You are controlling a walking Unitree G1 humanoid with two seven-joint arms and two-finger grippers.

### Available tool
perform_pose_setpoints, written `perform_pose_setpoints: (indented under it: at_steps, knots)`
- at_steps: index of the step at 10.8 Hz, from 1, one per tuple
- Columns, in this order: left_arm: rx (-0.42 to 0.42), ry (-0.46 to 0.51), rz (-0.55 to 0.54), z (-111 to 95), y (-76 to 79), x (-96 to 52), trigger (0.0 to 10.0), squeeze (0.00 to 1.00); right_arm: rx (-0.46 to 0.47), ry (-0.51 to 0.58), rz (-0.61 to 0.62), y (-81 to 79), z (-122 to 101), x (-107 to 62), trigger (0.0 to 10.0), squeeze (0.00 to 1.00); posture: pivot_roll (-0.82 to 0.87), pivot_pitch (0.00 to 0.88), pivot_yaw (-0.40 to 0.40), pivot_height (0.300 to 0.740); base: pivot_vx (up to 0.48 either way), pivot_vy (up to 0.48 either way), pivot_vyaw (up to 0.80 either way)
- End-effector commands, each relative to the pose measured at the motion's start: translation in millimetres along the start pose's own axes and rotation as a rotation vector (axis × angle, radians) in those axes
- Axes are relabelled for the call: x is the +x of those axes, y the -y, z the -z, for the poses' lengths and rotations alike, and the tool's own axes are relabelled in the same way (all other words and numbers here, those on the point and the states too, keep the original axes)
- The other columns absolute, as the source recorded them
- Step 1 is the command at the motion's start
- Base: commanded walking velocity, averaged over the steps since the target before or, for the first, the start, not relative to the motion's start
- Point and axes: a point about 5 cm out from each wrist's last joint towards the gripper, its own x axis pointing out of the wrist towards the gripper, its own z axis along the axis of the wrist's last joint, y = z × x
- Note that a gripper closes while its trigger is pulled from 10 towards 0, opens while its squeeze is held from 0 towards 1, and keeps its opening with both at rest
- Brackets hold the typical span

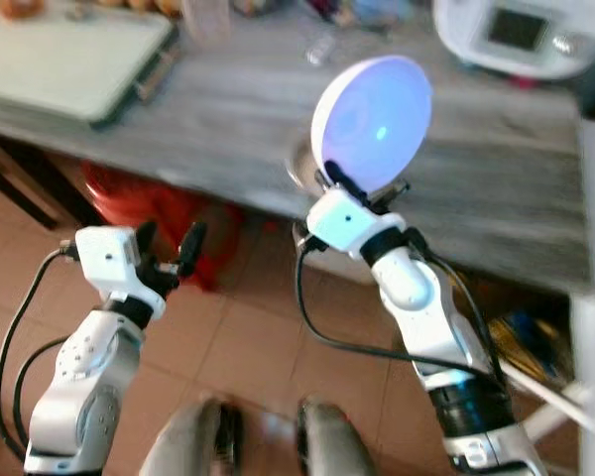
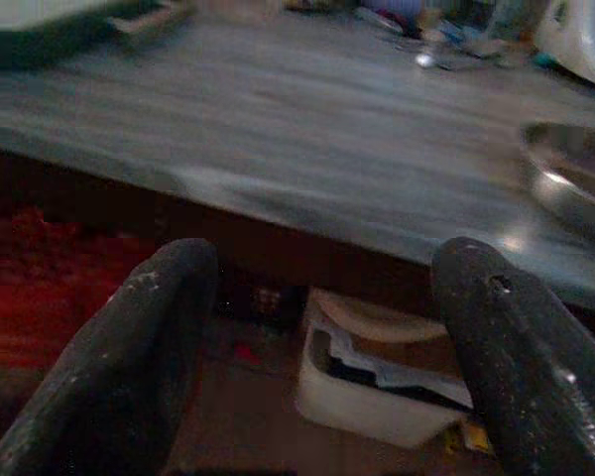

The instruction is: Setting the table

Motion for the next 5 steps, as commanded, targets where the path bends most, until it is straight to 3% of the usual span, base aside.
perform_pose_setpoints:
  at_steps: [1,3,4,5]
  knots:
    - [0.019,-0.010,-0.020,1.0,-4.4,-3.0,10.0,0.00,-0.001,0.010,-0.010,-2.0,-2.1,1.0,0.0,0.00,-0.02,0.235,0.004,0.740,0.000,0.000,0.00]
    - [0.025,-0.007,-0.034,0.4,-7.6,-4.2,10.0,0.00,-0.001,-0.001,-0.008,-0.6,1.9,0.8,0.0,0.00,-0.02,0.235,0.005,0.740,0.000,0.000,0.00]
    - [0.027,-0.008,-0.041,0.6,-8.5,-5.2,10.0,0.00,-0.007,-0.004,-0.017,0.6,3.8,1.5,1.3,0.00,-0.02,0.235,0.004,0.740,0.000,0.000,0.00]
    - [0.034,-0.009,-0.043,0.3,-8.9,-5.1,10.0,0.00,-0.023,-0.008,-0.038,1.3,7.2,1.8,10.0,0.00,-0.01,0.237,0.004,0.740,0.000,0.000,0.00]
